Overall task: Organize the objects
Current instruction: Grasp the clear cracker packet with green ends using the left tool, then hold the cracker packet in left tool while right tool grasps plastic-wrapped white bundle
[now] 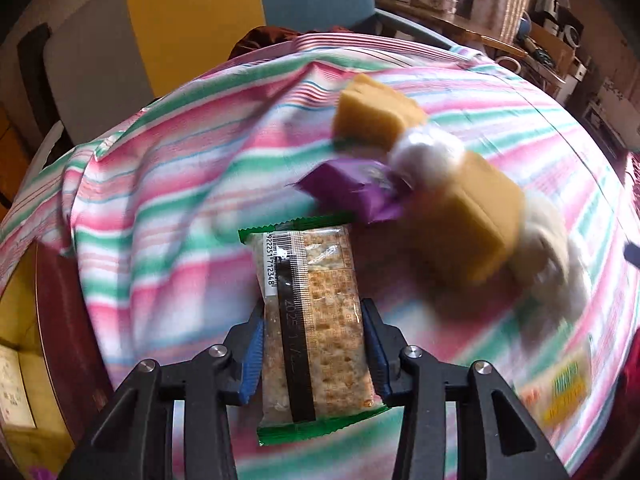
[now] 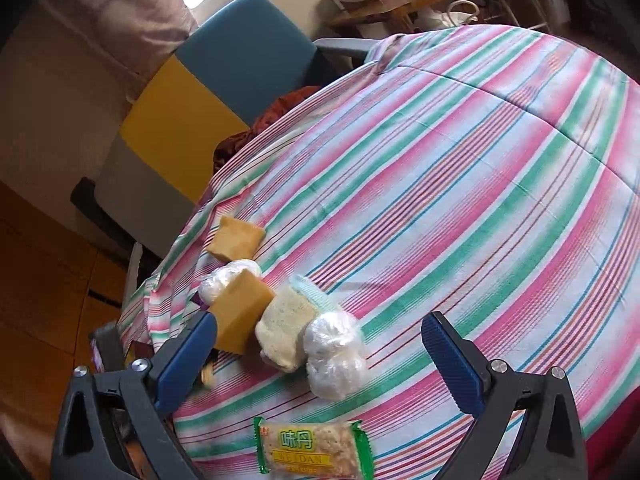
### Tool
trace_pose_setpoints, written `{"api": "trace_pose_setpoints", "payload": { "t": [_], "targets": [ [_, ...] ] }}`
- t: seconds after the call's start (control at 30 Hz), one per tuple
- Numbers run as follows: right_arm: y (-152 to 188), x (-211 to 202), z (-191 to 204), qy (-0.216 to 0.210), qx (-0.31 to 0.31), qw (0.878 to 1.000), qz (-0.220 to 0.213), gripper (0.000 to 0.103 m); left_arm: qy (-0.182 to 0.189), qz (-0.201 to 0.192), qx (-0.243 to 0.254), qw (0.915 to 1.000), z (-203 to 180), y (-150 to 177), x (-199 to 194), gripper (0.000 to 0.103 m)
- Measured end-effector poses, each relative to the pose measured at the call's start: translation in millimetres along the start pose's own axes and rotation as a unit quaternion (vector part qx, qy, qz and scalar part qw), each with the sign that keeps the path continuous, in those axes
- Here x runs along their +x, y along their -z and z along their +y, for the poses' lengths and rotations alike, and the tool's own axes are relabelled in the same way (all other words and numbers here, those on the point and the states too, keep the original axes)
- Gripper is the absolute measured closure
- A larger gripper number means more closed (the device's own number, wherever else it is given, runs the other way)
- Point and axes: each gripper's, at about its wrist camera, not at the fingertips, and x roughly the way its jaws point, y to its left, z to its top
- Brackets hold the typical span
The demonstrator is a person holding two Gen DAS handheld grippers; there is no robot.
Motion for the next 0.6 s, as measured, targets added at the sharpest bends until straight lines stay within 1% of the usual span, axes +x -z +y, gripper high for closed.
{"api": "trace_pose_setpoints", "payload": {
  "t": [0.13,0.27,0.33,0.47,0.5,0.6],
  "targets": [
    [-1,4,-4,0.010,0.005,1.000,0.008,0.000,0.015,-0.009,0.002,0.9998,-7,27,-14,0.059],
    [2,13,2,0.015,-0.014,0.999,0.031,0.000,0.027,-0.022,0.013,0.9993,-19,54,-28,0.059],
    [4,16,5,0.024,-0.026,0.999,0.035,0.000,0.036,-0.027,0.019,0.9988,-21,70,-37,0.059],
    [7,23,9,0.044,-0.046,0.997,0.041,0.000,0.053,-0.038,0.027,0.9975,-24,92,-47,0.059],
    [8,26,10,0.049,-0.055,0.996,0.044,0.001,0.056,-0.040,0.030,0.9972,-25,98,-50,0.059],
    [13,35,17,0.053,-0.075,0.994,0.059,0.009,0.064,-0.049,0.039,0.9960,-27,110,-58,0.059]
  ]
}}
